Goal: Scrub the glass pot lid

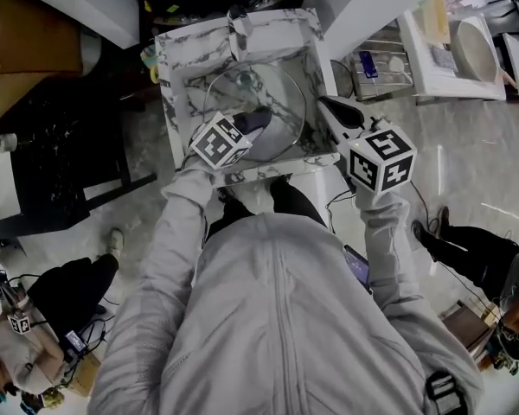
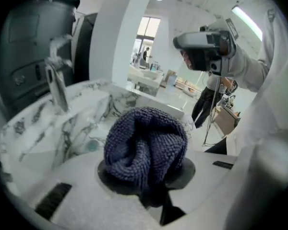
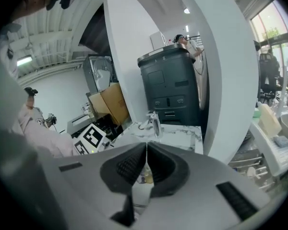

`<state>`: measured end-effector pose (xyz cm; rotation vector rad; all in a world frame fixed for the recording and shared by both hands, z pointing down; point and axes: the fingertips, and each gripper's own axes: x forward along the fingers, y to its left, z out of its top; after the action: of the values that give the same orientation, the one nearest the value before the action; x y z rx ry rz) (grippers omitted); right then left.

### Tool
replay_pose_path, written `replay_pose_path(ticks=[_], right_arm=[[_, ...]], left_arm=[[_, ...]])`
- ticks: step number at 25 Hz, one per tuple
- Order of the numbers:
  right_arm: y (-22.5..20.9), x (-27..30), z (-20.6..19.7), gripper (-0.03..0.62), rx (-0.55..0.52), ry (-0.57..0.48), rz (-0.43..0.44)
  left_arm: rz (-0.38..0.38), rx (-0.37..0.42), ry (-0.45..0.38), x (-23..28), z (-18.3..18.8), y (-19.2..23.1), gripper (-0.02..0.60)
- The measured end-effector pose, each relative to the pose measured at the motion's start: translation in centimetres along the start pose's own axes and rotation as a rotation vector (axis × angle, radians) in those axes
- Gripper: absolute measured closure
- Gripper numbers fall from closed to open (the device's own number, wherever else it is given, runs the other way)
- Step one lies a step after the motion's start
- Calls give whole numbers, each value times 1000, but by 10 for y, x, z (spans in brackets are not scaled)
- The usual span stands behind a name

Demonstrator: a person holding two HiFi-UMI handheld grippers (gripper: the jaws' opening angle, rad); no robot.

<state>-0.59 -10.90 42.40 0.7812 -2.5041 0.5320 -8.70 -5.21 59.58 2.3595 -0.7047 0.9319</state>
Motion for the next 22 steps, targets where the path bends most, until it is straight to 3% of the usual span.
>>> replay_pose_path(ticks=[5,16,22], right_arm=[[28,1,34,563,-48,-77,-25],[80,-9,130,563,-264,-245,-43],[92,-33,176,563,-292,-342,-53]], left_arm=[[209,64,-183,-93,35,22,496],[548,208,-537,-284,125,42,497],[714,312,-624,-354,163,32,496]])
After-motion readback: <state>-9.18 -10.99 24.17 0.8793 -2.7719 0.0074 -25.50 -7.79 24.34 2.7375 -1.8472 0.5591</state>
